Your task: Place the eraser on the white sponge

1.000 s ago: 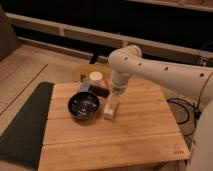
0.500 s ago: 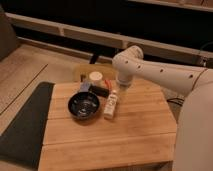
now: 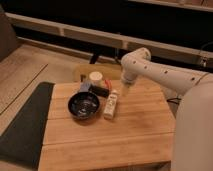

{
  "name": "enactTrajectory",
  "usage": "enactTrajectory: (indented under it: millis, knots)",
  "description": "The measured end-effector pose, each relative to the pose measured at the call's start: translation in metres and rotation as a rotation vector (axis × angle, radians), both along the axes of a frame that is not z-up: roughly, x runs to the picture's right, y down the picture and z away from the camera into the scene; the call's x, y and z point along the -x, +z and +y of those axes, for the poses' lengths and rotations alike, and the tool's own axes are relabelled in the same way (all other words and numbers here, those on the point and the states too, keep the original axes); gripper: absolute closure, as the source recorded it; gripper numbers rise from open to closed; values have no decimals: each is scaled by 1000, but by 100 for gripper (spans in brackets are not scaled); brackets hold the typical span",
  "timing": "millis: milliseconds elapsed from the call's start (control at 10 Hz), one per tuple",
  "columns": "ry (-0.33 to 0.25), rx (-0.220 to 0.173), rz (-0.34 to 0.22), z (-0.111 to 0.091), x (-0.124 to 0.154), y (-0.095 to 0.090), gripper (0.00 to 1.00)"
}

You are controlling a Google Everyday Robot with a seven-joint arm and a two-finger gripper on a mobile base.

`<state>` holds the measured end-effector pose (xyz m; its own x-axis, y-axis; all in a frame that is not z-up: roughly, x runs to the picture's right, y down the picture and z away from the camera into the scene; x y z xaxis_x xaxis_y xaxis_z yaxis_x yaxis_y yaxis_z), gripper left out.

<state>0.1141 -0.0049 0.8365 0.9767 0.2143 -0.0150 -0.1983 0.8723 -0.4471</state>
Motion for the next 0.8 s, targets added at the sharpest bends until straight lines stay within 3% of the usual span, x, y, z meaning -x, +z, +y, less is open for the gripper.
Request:
enactTrajectory:
  millis: [100, 400, 600, 800]
  knots:
    - [-9, 3, 10, 2, -3, -1, 35]
    - [-115, 27, 40, 13, -7, 8, 35]
    - [-200, 30, -8, 12, 16, 38, 35]
    - [-246, 19, -58, 9, 38, 59, 35]
